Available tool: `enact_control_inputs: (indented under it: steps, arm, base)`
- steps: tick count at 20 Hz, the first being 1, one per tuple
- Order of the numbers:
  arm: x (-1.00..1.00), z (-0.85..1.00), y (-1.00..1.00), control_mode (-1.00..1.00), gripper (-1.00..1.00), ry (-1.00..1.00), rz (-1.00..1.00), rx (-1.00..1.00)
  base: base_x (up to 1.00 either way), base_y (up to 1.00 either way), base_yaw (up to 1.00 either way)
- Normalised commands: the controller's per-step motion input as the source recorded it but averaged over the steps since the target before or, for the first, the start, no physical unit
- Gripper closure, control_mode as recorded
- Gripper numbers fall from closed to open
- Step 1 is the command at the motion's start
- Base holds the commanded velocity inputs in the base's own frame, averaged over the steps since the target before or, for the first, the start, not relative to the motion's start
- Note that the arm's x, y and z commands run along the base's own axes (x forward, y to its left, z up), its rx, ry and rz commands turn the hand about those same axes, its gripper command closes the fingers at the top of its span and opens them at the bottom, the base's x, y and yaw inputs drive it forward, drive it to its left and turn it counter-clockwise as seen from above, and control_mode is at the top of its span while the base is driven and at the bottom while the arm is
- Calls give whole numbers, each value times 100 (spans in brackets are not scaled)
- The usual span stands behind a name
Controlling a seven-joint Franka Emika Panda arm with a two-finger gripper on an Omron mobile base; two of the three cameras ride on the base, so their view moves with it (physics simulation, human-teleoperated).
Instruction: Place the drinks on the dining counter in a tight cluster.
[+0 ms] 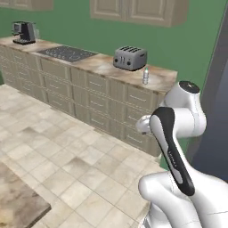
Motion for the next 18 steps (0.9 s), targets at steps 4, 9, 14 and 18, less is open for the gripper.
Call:
enact_control_inputs:
  steps: [4, 9, 14, 18]
  arm:
    - [0, 0, 0, 100, -100, 0, 0, 0]
    - [0, 0, 0, 100, -100, 0, 0, 0]
    - [0, 0, 0, 100, -100, 0, 0, 0]
    - [0, 0, 0, 100, -100, 0, 0, 0]
  base:
    - [100, -39, -27]
    - [100, 10, -24]
    - [100, 53, -23]
    - [100, 43, -49]
